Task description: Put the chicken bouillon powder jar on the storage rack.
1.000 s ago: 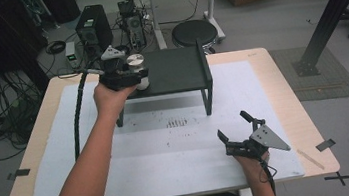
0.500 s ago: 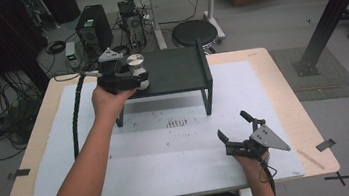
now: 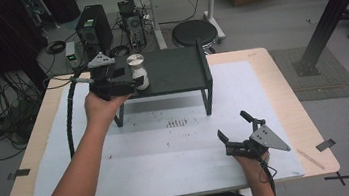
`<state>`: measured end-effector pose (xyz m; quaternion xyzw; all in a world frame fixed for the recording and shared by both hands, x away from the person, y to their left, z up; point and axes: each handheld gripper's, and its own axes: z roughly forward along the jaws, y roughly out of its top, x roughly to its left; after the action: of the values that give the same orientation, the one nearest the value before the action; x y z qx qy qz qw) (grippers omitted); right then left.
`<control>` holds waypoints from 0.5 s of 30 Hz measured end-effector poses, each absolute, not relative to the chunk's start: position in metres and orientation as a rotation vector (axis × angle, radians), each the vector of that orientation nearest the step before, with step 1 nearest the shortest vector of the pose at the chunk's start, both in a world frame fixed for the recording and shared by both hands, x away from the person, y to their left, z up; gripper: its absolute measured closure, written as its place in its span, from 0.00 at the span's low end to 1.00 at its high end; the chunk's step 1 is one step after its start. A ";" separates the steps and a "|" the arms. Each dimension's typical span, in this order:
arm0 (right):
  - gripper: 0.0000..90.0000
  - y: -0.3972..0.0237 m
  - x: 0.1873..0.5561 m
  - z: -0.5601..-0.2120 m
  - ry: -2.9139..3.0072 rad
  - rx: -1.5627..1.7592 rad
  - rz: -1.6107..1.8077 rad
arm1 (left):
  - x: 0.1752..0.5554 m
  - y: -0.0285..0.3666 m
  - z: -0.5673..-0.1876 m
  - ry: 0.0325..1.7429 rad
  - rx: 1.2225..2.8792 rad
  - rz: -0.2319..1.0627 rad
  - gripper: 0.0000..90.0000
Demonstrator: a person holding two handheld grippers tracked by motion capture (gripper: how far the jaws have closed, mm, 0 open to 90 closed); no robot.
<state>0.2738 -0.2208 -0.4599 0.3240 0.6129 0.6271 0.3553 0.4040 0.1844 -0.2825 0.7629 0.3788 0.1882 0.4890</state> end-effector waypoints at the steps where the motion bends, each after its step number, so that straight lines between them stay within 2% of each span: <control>1: 0.00 -0.221 0.274 -0.460 1.583 0.837 1.620 | 0.402 0.186 -0.283 0.923 1.846 0.456 0.19; 15: 0.00 -0.220 0.273 -0.460 1.587 0.832 1.618 | 0.377 0.204 -0.292 0.908 1.827 0.427 0.14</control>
<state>0.2733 -0.2204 -0.4599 0.3222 0.6142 0.6265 0.3557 0.3767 0.2040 -0.2917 0.7569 0.3763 0.1768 0.5042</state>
